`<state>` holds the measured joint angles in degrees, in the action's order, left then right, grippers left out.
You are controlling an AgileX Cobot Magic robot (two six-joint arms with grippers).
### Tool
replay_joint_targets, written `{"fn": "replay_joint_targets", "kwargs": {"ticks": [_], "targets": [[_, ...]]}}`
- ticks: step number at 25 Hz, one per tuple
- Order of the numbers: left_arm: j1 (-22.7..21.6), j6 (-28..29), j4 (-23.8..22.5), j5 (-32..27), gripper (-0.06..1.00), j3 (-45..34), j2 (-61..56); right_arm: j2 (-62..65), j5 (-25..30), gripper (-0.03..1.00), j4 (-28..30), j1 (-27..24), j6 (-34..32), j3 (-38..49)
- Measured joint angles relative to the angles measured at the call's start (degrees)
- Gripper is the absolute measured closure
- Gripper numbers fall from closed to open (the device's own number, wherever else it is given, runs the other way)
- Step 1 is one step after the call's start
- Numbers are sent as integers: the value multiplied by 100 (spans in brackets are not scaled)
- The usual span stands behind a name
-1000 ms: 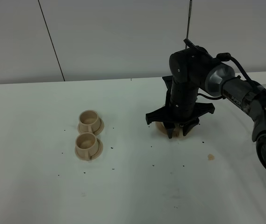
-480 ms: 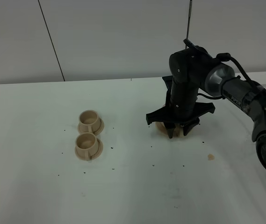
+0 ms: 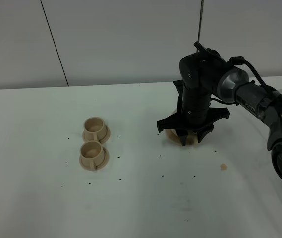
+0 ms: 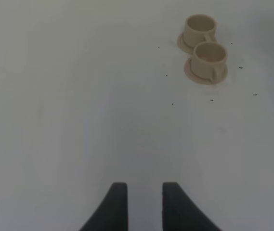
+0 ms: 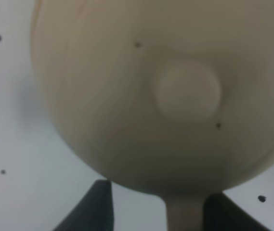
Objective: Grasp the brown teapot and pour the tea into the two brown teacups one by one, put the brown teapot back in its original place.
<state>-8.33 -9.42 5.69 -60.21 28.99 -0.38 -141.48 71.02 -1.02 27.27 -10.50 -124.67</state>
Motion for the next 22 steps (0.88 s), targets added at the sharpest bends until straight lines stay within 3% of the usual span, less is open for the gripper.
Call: {"fn": "replay_joint_targets", "kwargs": {"ticks": [7,22], "targets": [[0,0,0,0,70,0,0,0,-10,60,367,0,-4,0],[0,0,0,0,70,0,0,0,-10,60,502,0,-12,0]]}}
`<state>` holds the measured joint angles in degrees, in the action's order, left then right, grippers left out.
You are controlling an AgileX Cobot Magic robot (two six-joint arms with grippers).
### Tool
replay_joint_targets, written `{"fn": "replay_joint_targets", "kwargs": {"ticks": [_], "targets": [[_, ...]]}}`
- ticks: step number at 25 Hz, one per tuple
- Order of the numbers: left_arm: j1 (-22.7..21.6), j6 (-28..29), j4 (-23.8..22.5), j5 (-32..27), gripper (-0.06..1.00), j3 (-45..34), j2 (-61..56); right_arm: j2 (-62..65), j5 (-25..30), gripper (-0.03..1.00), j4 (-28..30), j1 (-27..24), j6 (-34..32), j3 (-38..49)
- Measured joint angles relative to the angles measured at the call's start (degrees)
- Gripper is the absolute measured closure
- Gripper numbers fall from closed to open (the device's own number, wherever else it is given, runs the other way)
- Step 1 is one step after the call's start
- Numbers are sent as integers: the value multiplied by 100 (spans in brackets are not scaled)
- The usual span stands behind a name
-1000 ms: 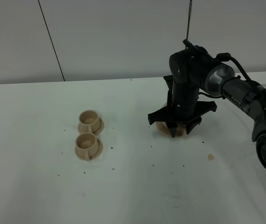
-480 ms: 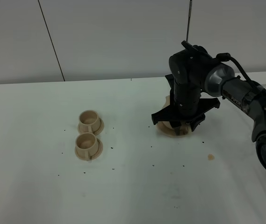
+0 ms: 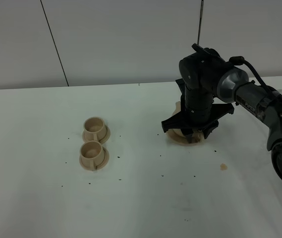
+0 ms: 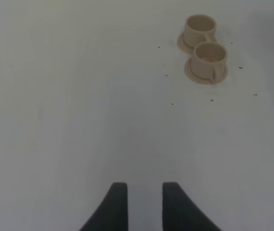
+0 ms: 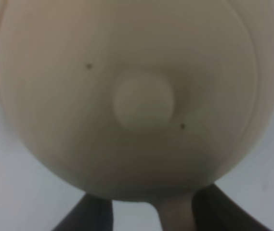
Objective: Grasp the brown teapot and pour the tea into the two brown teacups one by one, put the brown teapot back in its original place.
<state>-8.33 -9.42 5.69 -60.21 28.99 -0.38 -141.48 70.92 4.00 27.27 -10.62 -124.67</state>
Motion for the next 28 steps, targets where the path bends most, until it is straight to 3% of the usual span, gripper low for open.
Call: {"fn": "replay_joint_targets", "kwargs": {"ticks": [8,16,28], "targets": [[0,0,0,0,70,0,0,0,0,58,64,5,11,0],[0,0,0,0,70,0,0,0,-23,51,18,0,72,0],[0,0,0,0,70,0,0,104,-90,50,-134,0,201,75]]}}
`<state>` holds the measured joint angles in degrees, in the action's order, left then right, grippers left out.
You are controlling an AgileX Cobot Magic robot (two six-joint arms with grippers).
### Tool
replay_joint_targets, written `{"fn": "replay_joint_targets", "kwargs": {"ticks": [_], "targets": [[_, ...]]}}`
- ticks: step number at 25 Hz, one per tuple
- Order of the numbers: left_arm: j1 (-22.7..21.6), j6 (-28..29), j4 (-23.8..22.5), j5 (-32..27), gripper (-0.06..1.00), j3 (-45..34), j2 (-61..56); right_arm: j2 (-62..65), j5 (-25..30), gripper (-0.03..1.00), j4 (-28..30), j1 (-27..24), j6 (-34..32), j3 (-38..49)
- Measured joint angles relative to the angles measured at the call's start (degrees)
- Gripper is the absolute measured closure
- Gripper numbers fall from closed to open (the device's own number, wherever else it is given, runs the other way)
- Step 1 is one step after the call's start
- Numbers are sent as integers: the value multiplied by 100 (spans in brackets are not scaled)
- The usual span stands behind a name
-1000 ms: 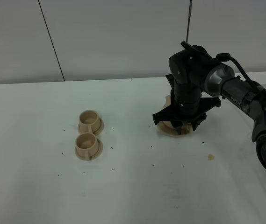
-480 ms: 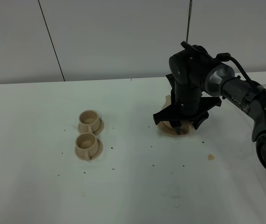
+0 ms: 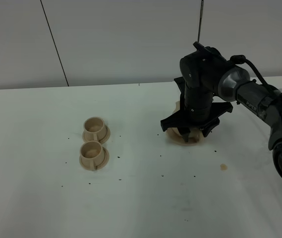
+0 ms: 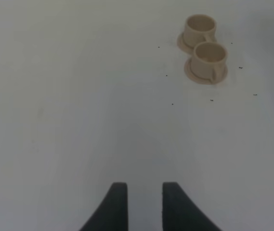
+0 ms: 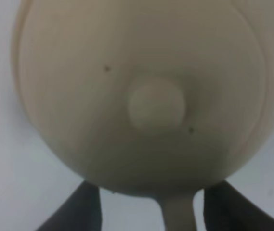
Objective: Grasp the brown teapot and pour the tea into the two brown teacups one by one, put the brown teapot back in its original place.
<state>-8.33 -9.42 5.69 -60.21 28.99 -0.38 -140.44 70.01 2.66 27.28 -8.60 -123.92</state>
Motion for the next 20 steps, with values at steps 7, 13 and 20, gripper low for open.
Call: {"fn": "replay_joint_targets", "kwargs": {"ticks": [7,13,20], "targets": [[0,0,0,0,70,0,0,249,3,50,49,0,21,400],[0,0,0,0,70,0,0,469,3,50,32,0,232,426],[0,0,0,0,70,0,0,528,3,51,26,0,402,415]]}}
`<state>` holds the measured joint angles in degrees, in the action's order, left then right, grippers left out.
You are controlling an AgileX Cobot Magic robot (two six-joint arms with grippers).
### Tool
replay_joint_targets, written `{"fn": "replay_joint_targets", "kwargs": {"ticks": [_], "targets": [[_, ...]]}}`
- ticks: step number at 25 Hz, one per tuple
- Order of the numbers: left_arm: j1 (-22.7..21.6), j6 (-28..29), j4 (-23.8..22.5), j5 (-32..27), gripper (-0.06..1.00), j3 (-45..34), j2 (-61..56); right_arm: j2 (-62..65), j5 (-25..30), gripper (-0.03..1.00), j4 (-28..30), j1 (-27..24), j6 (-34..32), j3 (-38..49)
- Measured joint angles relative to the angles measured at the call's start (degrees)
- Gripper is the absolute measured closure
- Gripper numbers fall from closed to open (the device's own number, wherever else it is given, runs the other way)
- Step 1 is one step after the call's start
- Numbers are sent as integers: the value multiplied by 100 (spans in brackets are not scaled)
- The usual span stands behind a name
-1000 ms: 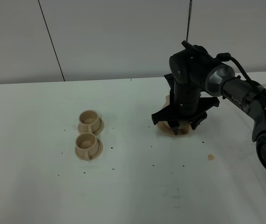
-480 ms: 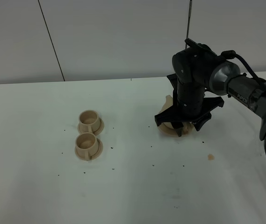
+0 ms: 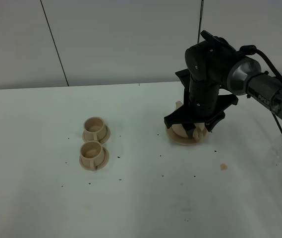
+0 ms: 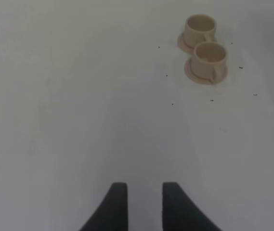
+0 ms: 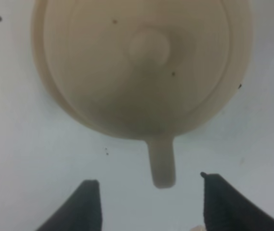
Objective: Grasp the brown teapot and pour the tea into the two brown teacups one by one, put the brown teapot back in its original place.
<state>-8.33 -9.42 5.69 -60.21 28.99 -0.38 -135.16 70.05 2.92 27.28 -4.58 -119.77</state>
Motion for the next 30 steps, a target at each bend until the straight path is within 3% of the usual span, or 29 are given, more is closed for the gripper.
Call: {"fn": "replay_joint_targets", "kwargs": {"ticks": [18,30], "targets": [[0,0,0,0,70,0,0,4,-2,54,232,0,248,-157],[0,0,0,0,70,0,0,-151,-2,59,41,0,265,-157]]}}
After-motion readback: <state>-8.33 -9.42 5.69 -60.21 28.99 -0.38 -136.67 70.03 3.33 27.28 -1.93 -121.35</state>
